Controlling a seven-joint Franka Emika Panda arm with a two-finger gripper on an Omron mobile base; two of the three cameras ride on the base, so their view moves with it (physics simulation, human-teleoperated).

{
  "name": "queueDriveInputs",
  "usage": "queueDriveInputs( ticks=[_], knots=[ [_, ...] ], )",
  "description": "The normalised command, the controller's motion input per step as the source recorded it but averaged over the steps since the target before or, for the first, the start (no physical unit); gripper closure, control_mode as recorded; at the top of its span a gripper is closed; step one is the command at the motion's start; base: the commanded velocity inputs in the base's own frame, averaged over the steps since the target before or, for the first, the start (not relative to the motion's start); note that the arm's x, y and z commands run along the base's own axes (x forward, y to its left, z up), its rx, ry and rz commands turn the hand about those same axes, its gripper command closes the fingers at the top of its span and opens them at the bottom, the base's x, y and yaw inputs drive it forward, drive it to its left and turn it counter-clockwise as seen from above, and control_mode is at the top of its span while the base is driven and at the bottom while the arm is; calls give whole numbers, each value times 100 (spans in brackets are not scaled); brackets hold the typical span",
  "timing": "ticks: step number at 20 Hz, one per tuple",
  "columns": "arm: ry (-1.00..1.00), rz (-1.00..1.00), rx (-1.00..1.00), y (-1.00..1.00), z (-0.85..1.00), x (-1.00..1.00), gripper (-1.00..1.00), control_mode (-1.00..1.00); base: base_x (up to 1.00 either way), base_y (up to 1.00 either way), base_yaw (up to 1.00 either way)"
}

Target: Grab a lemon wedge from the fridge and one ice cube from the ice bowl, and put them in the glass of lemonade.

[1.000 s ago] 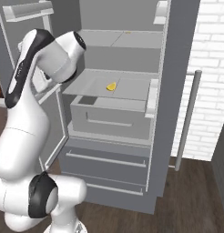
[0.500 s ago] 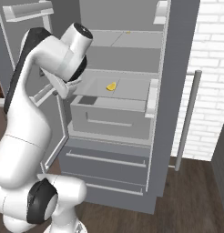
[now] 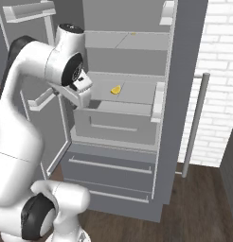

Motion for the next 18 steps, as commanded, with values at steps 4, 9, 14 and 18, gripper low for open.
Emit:
queueDriveInputs(
  ticks=[4, 9, 14, 18],
  knots=[
    [-38, 0, -4, -19, -32, -100, -100, -100, 0, 0, 0],
    [-43, 2, -3, -9, -48, -39, -100, -100, 0, 0, 0],
    [-14, 2, -27, 0, -6, 5, -100, -100, 0, 0, 0],
    [2, 0, -32, -3, 12, 0, -100, -100, 0, 0, 0]
  ],
)
